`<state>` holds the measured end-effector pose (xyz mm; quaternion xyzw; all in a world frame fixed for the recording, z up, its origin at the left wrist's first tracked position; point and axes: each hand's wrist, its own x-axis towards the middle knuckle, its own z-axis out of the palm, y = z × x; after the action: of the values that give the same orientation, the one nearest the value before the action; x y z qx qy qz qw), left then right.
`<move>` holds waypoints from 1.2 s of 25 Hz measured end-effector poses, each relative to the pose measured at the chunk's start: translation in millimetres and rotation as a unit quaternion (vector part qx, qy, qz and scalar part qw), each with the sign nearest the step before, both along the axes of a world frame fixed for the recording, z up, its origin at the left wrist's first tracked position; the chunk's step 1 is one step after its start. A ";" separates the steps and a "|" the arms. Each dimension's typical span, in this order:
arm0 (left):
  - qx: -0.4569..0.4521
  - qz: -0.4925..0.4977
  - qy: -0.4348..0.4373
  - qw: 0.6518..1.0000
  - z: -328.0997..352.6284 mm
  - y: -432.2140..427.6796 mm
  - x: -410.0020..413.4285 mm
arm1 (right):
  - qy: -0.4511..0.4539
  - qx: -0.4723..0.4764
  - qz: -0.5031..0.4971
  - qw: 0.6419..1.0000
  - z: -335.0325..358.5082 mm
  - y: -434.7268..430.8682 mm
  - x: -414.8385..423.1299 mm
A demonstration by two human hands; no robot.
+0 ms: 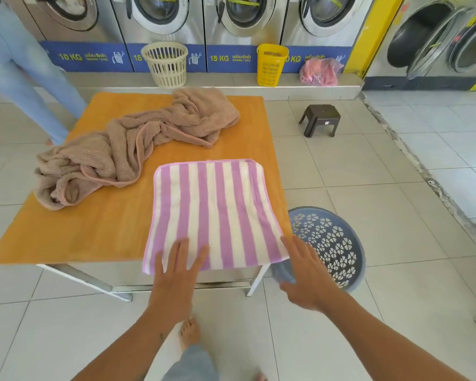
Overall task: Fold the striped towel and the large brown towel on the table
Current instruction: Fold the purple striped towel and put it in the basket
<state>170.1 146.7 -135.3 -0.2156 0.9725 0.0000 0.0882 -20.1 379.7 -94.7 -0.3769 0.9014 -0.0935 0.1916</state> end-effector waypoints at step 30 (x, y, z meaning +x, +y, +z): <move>0.063 0.071 0.164 0.982 62.1 -77.0 -6.2 | 0.129 -0.009 0.035 0.991 55.6 -67.7 -68.1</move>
<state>163.9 69.7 -73.2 -0.2748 0.9541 0.1029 -0.0594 -88.3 312.1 -39.1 -0.4193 0.9037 -0.0458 0.0738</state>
